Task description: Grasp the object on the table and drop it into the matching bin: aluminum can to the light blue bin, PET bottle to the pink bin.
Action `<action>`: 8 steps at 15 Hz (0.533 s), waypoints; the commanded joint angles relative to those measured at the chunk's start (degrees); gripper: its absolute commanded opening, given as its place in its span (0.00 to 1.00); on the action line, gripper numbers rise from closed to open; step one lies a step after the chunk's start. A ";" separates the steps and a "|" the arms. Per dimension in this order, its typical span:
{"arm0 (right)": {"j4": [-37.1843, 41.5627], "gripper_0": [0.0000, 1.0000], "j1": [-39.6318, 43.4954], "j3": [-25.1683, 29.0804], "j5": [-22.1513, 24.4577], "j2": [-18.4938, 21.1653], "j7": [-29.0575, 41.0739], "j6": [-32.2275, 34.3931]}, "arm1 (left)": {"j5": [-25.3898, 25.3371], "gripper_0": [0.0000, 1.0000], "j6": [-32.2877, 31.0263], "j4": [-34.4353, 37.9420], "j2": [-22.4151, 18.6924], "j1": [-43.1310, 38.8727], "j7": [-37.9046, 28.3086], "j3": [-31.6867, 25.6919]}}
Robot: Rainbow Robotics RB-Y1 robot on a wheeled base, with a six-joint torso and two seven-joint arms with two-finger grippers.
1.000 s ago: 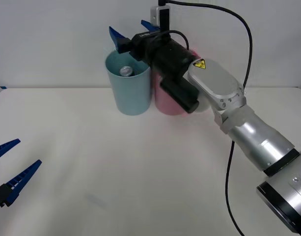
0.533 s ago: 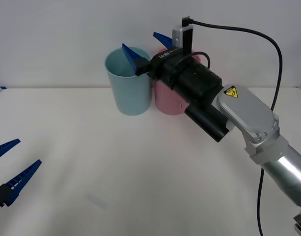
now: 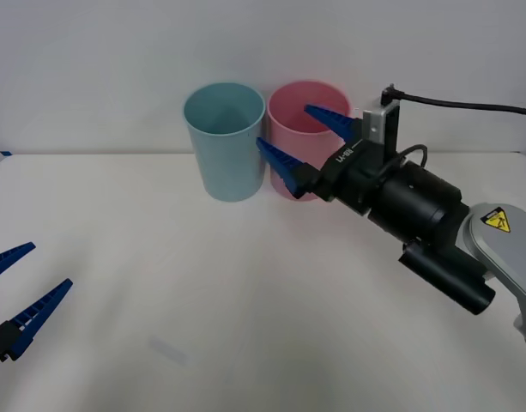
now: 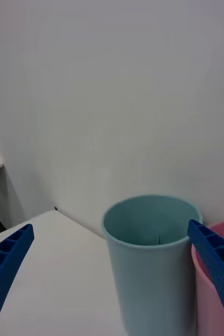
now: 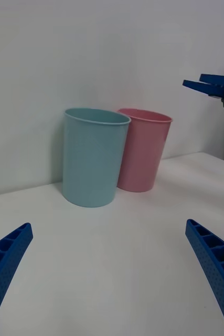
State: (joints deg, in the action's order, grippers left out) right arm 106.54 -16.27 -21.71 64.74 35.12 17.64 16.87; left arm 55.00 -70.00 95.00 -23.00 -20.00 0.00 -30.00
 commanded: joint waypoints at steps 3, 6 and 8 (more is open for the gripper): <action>1.92 1.00 9.33 10.63 -0.05 0.74 -2.35 14.85 | 0.00 1.00 0.00 0.00 0.00 0.00 0.00 0.00; 1.92 1.00 13.99 16.35 -0.05 0.92 -7.80 21.53 | 0.00 1.00 0.00 0.00 0.00 0.00 0.00 0.00; 1.83 1.00 17.15 19.77 -0.23 0.92 -11.14 25.49 | 0.00 1.00 0.00 0.00 0.00 0.00 0.00 0.00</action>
State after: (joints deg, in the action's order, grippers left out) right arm 108.42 -0.37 -3.20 64.65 36.04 7.63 40.84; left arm 55.00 -70.00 95.00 -23.00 -20.00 0.00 -30.00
